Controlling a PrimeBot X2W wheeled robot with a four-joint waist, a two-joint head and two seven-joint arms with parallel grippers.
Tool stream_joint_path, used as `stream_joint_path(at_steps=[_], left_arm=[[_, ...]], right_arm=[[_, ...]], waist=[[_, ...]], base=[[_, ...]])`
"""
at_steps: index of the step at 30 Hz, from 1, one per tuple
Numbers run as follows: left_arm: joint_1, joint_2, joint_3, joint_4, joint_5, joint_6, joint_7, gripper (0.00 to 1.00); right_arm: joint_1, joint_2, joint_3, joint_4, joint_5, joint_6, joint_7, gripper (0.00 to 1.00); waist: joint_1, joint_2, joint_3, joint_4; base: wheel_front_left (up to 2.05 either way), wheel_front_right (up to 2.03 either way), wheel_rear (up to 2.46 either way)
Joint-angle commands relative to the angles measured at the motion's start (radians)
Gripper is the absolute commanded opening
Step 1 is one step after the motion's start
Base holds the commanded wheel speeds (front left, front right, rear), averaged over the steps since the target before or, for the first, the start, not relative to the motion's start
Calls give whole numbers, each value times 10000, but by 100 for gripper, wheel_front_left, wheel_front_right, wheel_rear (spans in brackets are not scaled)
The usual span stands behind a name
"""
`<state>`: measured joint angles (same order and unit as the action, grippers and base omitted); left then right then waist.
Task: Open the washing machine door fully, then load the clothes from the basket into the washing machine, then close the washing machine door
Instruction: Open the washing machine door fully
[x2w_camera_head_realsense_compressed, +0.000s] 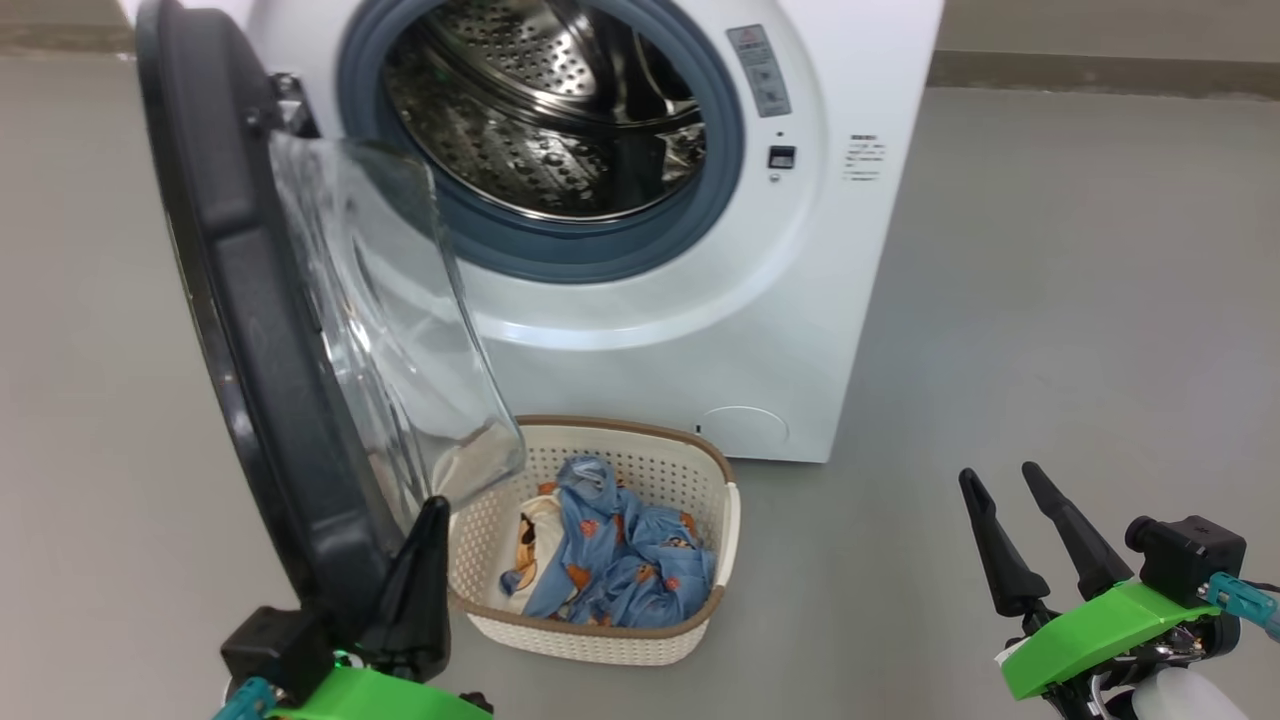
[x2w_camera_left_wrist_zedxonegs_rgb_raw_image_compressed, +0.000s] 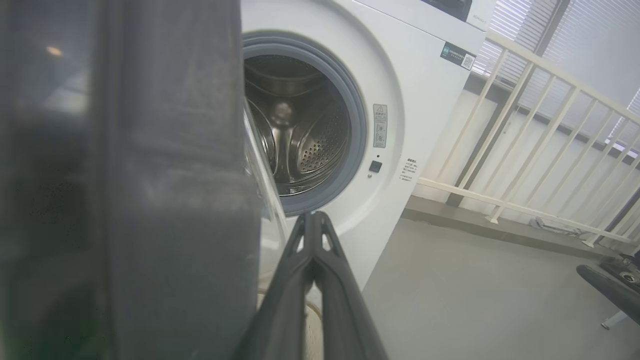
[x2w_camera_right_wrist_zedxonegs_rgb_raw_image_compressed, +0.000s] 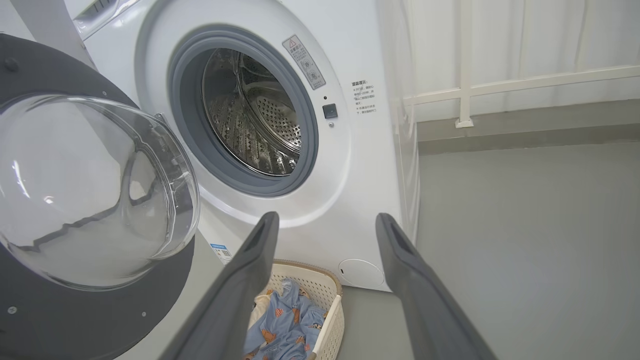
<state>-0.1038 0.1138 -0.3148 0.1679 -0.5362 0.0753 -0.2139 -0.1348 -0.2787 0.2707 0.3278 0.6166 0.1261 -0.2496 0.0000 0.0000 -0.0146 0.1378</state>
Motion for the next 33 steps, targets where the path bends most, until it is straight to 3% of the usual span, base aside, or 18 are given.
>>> stream_joint_path(at_steps=[1,8,22,33], left_arm=[[-221,347,628,-293,-189,202,30,0],[-177,521,803,-374,-264,347,133,0],[-283,1395,1522,-776,-471,837,932,0],[-1345,2007,2012,390,-1039,730,1879,0]], right_arm=[[-100,-82,100,-224,-27,46,-122,100],[-74,0,85,-236,-36,46,-122,100],[-25,110,14,-251,-21,46,-122,100],[-187,161,27,-238,-31,46,-122,100]], waist=[[0,0,-37,284],[0,0,-82,740],[0,0,-35,1599],[0,0,73,2248]], base=[[0,0,0],[0,0,0],[0,0,0],[0,0,0]])
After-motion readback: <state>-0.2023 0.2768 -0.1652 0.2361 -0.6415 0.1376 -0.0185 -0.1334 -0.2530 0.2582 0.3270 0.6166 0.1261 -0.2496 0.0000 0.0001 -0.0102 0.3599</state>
